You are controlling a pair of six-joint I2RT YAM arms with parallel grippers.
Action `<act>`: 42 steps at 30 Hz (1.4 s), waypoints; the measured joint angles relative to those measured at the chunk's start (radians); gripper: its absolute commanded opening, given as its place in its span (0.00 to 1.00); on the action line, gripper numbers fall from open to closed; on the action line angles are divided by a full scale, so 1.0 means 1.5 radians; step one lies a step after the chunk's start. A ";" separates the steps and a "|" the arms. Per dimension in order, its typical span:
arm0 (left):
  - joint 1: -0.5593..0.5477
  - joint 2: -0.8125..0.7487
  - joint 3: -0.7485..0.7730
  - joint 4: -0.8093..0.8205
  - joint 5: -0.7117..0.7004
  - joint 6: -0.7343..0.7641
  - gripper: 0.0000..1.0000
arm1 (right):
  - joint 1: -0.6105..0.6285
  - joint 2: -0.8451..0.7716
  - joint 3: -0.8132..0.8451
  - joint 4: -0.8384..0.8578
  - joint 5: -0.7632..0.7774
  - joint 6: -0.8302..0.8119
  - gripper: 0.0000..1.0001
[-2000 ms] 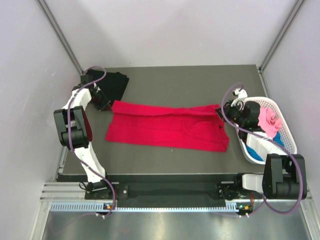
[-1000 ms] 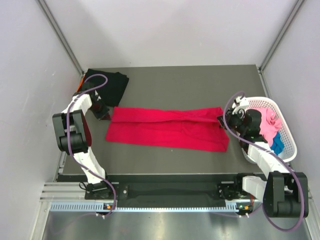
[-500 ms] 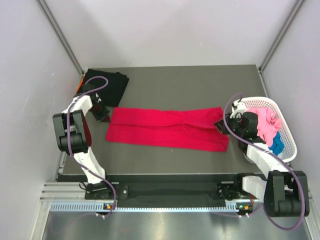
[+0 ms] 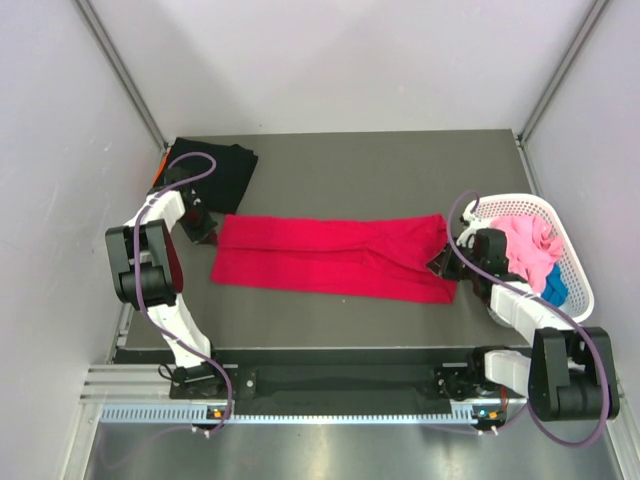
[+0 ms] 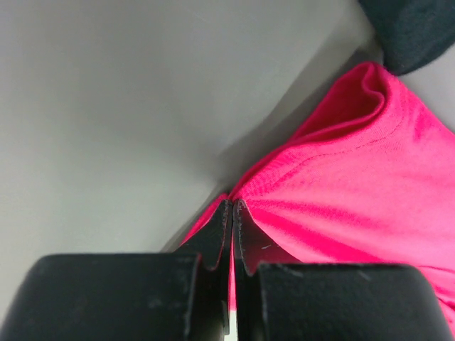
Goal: Fold and stack the t-shirts
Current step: Fold the tshirt
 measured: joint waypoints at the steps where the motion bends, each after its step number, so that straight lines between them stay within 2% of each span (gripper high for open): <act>1: 0.000 0.000 0.000 0.000 -0.005 0.000 0.00 | 0.000 0.000 0.000 -0.005 0.003 0.000 0.01; 7: 0.000 0.000 0.006 -0.001 -0.014 0.000 0.03 | 0.001 -0.001 0.000 -0.025 0.018 0.008 0.00; 11: 0.000 0.000 0.009 -0.001 -0.010 0.002 0.21 | 0.008 -0.004 0.000 -0.042 0.025 0.010 0.00; 12: 0.000 0.000 0.009 -0.001 -0.011 0.005 0.22 | 0.009 -0.007 0.000 -0.048 0.026 0.010 0.01; 15: 0.000 0.000 0.009 -0.002 -0.016 0.005 0.24 | 0.009 -0.023 0.000 -0.062 0.025 0.016 0.16; 18: -0.003 0.000 0.016 -0.016 -0.045 0.011 0.27 | 0.009 -0.042 0.000 -0.083 0.012 0.022 0.21; 19: -0.005 0.000 0.021 -0.023 -0.060 0.013 0.27 | 0.010 -0.053 0.000 -0.093 0.011 0.028 0.27; 24: -0.022 -0.017 0.044 -0.030 -0.083 0.016 0.31 | 0.021 -0.120 0.025 -0.152 0.031 0.063 0.31; 28: -0.077 -0.069 0.044 -0.003 0.009 0.011 0.28 | 0.042 -0.114 0.077 -0.141 0.059 0.089 0.31; 33: -0.220 -0.091 0.042 0.103 0.173 -0.037 0.27 | 0.092 0.022 0.177 -0.131 0.085 0.090 0.28; 37: -0.325 -0.065 0.036 0.185 0.263 -0.089 0.24 | 0.125 0.110 0.212 -0.139 0.102 0.084 0.27; 42: -0.377 0.020 0.033 0.267 0.303 -0.132 0.22 | 0.136 0.122 0.213 -0.180 0.131 0.066 0.35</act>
